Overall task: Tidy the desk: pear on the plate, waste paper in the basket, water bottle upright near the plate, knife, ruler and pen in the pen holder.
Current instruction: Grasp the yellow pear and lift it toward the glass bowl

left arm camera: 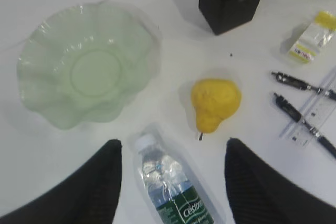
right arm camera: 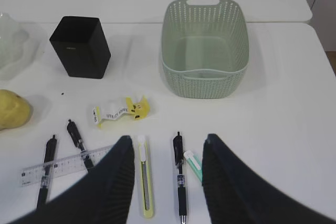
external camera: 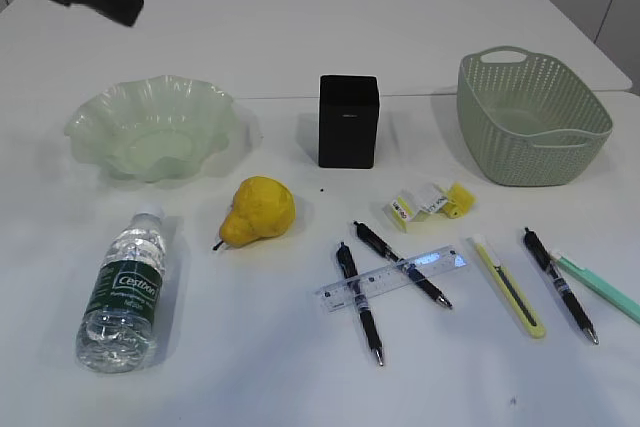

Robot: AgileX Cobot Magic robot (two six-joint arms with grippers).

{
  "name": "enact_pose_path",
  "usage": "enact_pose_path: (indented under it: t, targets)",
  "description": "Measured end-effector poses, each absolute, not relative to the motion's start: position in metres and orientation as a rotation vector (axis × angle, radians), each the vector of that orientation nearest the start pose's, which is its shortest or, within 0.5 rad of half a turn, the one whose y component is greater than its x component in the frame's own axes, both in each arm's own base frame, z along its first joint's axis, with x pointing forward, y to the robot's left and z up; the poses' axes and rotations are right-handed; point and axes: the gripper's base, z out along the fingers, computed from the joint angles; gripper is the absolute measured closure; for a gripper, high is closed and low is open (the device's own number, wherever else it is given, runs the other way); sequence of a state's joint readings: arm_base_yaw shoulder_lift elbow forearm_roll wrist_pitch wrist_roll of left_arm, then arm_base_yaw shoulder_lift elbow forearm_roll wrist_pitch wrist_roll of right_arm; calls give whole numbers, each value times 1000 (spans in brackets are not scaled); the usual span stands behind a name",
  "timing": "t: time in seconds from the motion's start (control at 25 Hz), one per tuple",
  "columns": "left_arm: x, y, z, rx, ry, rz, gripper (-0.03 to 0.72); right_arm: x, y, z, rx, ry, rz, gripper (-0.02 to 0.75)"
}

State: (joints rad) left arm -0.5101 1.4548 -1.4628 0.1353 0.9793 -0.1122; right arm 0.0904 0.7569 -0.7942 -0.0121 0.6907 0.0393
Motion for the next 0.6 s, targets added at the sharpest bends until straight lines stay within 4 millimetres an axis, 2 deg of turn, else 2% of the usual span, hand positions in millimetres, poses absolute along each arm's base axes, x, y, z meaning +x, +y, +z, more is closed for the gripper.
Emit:
enact_pose_path:
  t: [0.28, 0.6]
  targets:
    - [290, -151, 354, 600, 2516, -35, 252, 166, 27, 346, -160, 2197, 95, 415]
    - [297, -155, 344, 671, 2518, -6, 260, 177, 36, 338, -263, 2234, 50, 415]
